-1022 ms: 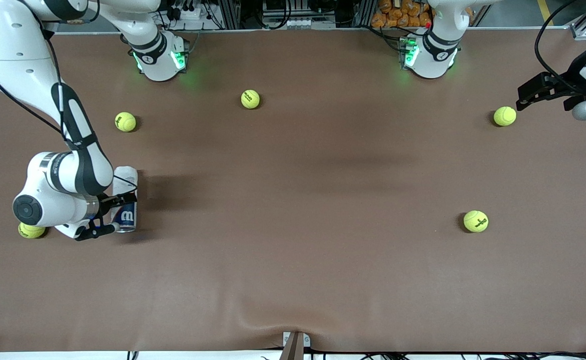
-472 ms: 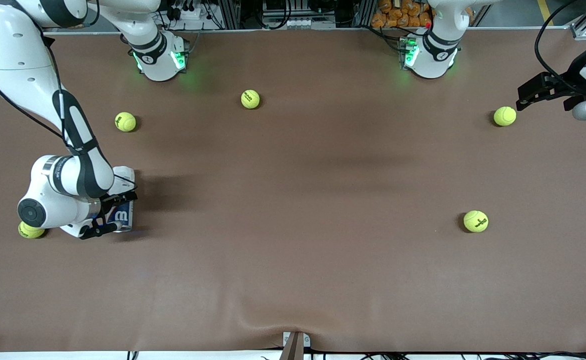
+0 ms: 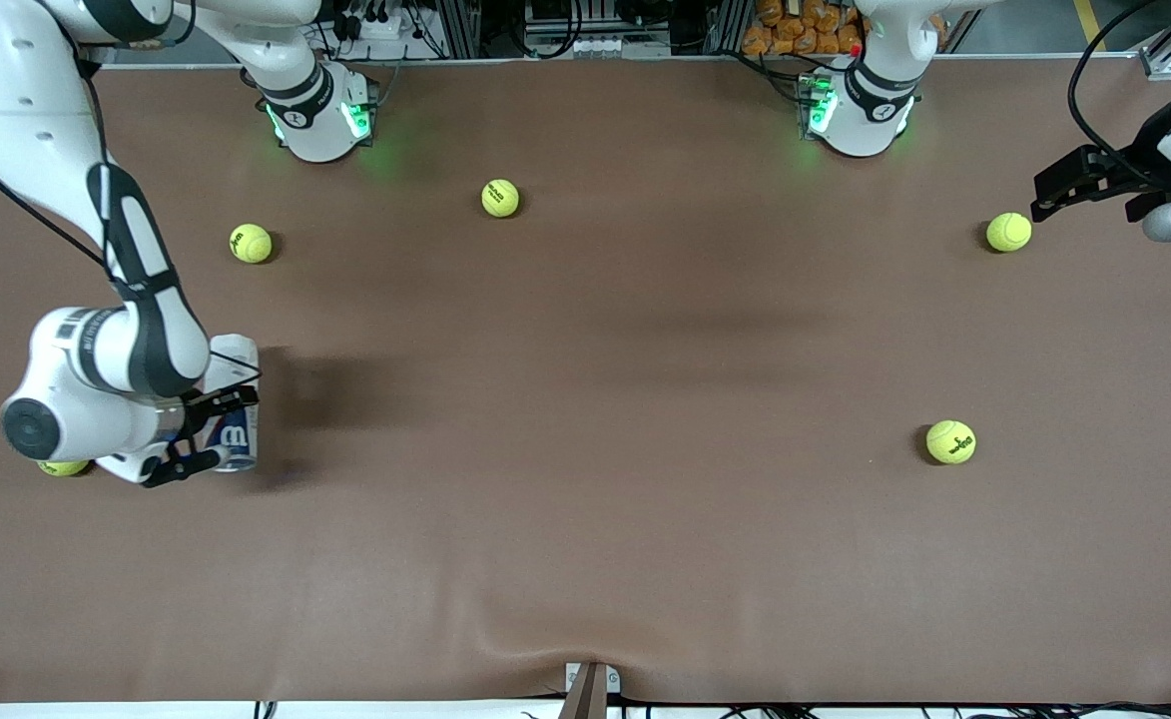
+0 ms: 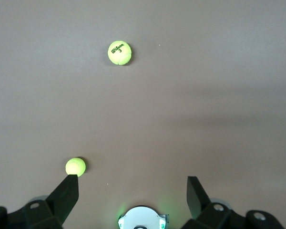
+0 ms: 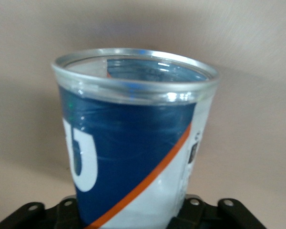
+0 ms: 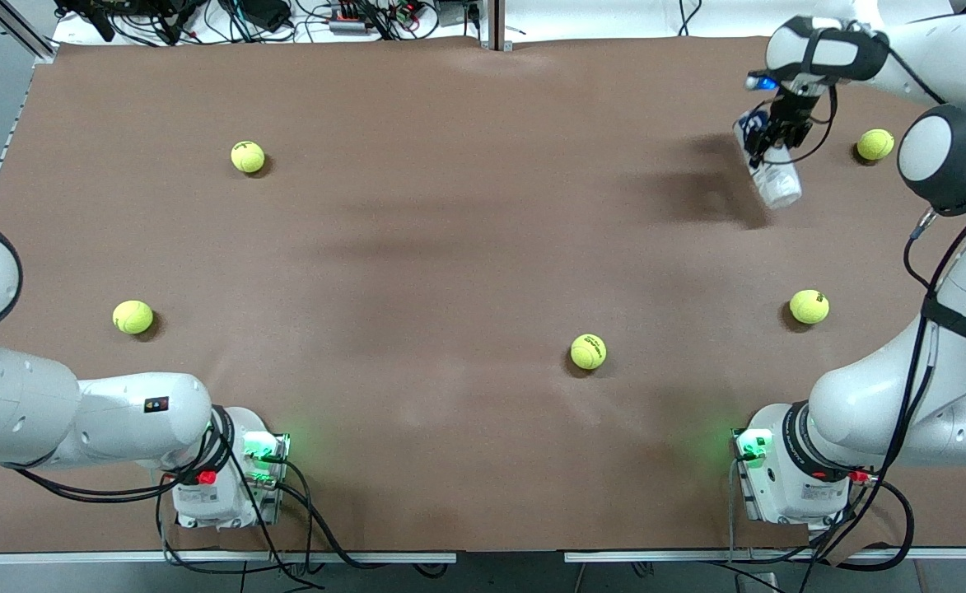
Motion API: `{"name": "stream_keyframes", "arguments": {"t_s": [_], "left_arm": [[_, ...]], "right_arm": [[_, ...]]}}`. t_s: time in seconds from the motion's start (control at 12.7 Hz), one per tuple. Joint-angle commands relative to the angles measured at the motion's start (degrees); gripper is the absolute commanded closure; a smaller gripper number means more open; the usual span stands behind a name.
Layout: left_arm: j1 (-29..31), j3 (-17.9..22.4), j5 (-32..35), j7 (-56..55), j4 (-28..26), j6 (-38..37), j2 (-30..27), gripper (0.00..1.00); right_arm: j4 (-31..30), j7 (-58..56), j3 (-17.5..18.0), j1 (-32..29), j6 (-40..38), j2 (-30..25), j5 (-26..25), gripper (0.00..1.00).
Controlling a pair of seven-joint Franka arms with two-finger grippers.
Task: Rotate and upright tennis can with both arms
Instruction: 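Lift the can with the right gripper and carry it toward table center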
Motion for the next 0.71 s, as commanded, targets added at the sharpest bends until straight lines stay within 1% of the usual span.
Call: {"name": "stream_keyframes", "arguments": {"t_s": [0.0,0.08,0.16,0.24,0.31,0.39,0.47,0.55,0.63], "left_arm": [[0.6,-0.3,-0.3,1.2,0.6,-0.2,0.6,0.00],[0.5,-0.3,-0.3,1.2,0.6,-0.2,0.7,0.00],[0.5,-0.3,-0.3,1.2,0.6,-0.2,0.7,0.00],[0.5,-0.3,-0.3,1.2,0.6,-0.1,0.7,0.00],[0.5,-0.3,-0.3,1.1,0.6,-0.1,0.7,0.00],[0.5,-0.3,-0.3,1.2,0.5,-0.1,0.7,0.00],[0.5,-0.3,-0.3,1.1,0.5,-0.1,0.8,0.00],[0.5,-0.4,-0.3,1.1,0.5,-0.1,0.9,0.00],[0.5,-0.4,-0.3,1.1,0.5,-0.1,1.0,0.00]], "right_arm": [[1.8,-4.7,2.7,-0.3,-1.4,-4.5,-0.1,0.51],[3.1,-5.7,4.5,-0.3,-1.4,-5.3,0.0,0.50],[3.6,-7.4,6.5,-0.5,-1.5,-7.4,0.0,0.48],[3.5,-9.8,7.7,-0.4,-1.9,-10.9,-0.1,0.48],[3.7,-13.2,9.4,-0.3,-2.1,-12.9,0.2,0.48],[5.3,-16.4,12.4,-0.2,-1.7,-13.7,0.7,0.48],[8.0,-18.4,15.9,-0.1,-1.7,-13.4,0.7,0.48],[8.8,-19.1,19.8,0.7,-1.1,-13.3,0.6,0.48],[8.9,-18.7,22.4,3.3,1.1,-13.0,-0.3,0.48]]}}
